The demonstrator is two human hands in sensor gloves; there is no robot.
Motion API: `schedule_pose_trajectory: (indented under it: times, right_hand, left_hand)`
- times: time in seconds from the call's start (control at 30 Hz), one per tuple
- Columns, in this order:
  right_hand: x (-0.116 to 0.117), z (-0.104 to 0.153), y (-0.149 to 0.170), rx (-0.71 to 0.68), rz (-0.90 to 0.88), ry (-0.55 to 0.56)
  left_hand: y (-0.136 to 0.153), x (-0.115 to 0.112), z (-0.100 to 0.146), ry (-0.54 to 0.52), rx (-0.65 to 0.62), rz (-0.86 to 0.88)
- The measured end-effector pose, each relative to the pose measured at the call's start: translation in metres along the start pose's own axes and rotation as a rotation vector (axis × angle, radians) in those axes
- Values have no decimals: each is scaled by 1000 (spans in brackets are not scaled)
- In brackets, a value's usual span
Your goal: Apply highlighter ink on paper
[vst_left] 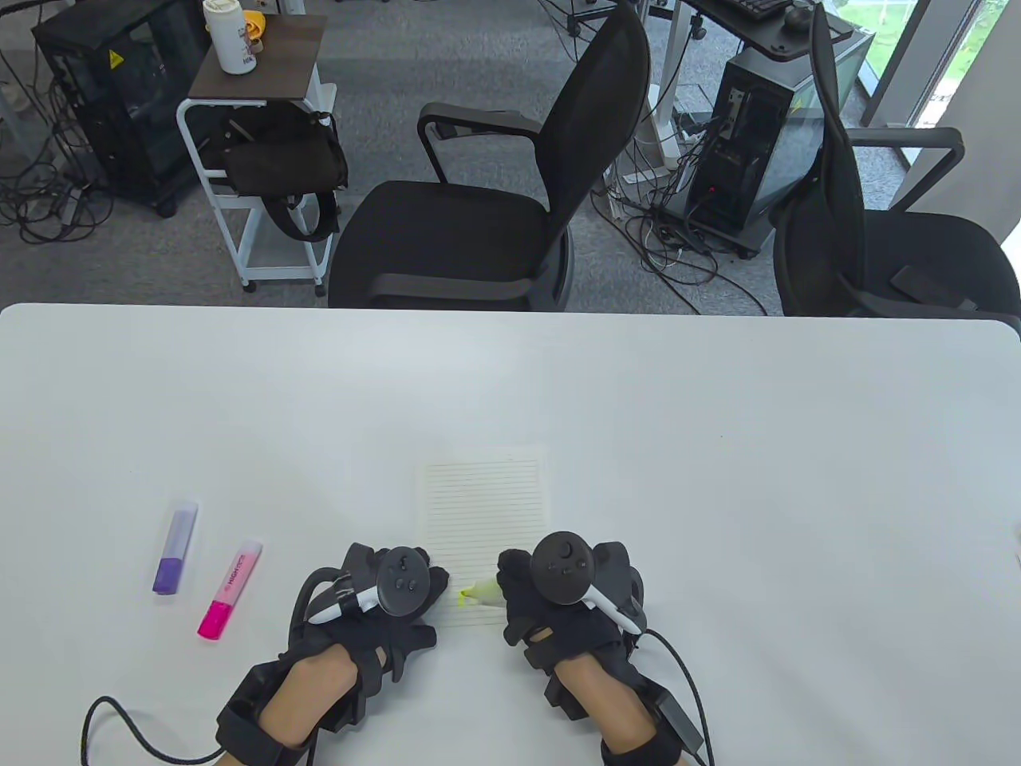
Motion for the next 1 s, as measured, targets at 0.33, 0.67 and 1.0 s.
schedule_pose_trajectory:
  times: [0.33,0.67,1.0]
  right_hand:
    - [-2,0,0,5,0,-33]
    - [-4,2,-1,9,18,-30]
    - [-5,2,-1,17,29,-33]
  left_hand:
    - [0,0,0,1,-1,1]
    - [0,0,0,1,-1,2]
    - [0,0,0,2,-1,2]
Point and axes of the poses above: the tracker on the back of each hand, its own y axis roughly to the little-finger side, its own z axis roughly from the fingertips to the wrist, x = y × z, the point moved 3 cm from there along -z, roughly from the wrist to the fingertips
